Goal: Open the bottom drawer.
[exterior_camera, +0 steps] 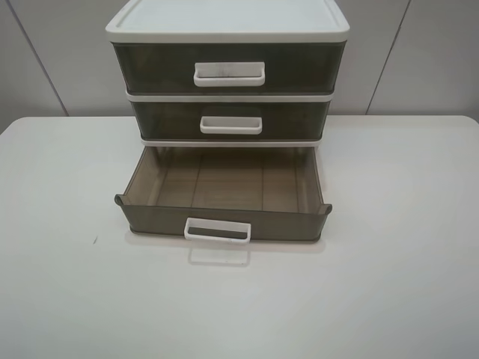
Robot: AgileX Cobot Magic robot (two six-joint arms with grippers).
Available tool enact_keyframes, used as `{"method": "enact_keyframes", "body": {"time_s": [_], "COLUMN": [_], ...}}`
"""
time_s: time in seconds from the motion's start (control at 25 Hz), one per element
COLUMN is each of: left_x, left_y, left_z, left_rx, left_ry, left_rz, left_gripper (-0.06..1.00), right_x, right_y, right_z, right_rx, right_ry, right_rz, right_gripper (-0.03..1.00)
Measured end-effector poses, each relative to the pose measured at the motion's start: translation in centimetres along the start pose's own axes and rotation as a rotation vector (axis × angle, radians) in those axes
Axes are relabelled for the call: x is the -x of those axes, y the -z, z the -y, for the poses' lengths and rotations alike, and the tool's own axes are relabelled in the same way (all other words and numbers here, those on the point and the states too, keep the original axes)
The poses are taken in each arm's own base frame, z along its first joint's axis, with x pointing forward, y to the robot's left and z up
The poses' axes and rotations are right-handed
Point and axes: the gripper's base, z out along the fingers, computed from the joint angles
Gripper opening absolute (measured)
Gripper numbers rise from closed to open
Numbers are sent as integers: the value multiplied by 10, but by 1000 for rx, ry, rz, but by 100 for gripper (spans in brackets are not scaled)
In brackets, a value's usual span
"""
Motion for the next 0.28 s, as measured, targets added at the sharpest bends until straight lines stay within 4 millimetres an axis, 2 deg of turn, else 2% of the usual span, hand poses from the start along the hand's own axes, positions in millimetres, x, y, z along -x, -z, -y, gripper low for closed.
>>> {"method": "enact_keyframes", "body": {"time_s": [0.28], "left_x": [0], "left_y": [0], "left_z": [0], "left_rx": [0], "left_ry": [0], "left_rz": [0], "left_gripper": [74], "right_x": [0], "right_y": [0], "right_z": [0], "right_rx": [0], "right_ry": [0], "right_rz": [0], "right_gripper": [69]}}
